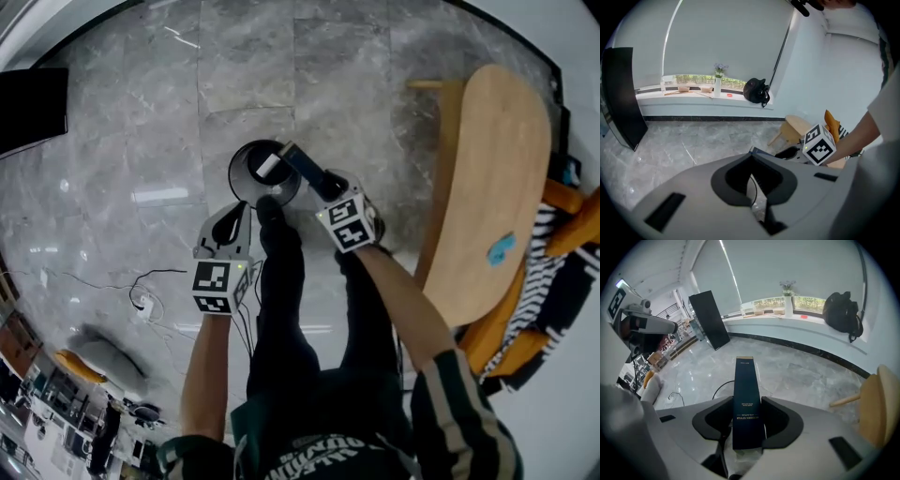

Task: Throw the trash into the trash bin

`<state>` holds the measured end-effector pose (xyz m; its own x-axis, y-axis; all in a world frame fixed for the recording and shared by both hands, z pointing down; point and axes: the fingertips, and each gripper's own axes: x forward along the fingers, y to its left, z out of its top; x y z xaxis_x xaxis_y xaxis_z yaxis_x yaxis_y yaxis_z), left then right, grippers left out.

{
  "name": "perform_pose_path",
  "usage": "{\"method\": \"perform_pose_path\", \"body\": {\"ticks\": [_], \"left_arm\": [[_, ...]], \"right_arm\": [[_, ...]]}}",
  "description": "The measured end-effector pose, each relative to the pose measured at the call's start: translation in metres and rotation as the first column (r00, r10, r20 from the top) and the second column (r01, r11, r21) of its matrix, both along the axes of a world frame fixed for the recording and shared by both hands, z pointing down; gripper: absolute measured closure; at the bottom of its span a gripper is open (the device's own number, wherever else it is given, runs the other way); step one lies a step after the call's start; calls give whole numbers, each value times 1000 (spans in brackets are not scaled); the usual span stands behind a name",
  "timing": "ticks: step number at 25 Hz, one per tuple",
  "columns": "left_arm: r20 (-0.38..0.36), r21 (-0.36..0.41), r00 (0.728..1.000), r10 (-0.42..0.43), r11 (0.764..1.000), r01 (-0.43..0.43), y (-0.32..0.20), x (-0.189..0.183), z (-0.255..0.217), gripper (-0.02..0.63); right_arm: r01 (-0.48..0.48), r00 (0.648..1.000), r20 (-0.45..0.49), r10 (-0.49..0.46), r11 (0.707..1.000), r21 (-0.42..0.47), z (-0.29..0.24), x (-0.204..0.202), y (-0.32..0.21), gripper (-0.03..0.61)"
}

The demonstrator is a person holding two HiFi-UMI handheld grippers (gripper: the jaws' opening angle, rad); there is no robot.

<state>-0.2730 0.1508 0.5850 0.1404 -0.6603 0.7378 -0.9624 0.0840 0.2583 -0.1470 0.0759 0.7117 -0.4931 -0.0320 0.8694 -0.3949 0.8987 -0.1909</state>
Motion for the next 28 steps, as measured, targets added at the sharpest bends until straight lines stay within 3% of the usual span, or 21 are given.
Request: {"method": "perform_pose_path", "body": {"ticks": [9, 16, 23, 24, 26, 28], "left_arm": [[-2, -58, 999, -44, 997, 44, 48, -41, 51, 614], [41, -35, 997, -64, 997, 65, 60, -81, 80, 614], [31, -52, 998, -46, 997, 48, 68, -84, 81, 614], [25, -52, 999, -38, 998, 39, 66, -79, 78, 614], [14, -48, 1000, -17, 999, 18, 59, -69, 73, 614], [-3, -51, 1000, 3, 999, -3, 51, -57, 67, 614]], "right_arm": [[57, 998, -20, -58, 995, -77, 76, -60, 58, 400], [75, 997, -17, -78, 989, -127, 131, -89, 79, 399], [71, 996, -38, -80, 977, -202, 123, -84, 92, 401], [68, 997, -32, -76, 978, -199, 115, -81, 90, 430], [58, 998, -7, -60, 985, -161, 98, -78, 79, 556], [39, 999, 28, -36, 992, -122, 80, -75, 67, 577]]}}
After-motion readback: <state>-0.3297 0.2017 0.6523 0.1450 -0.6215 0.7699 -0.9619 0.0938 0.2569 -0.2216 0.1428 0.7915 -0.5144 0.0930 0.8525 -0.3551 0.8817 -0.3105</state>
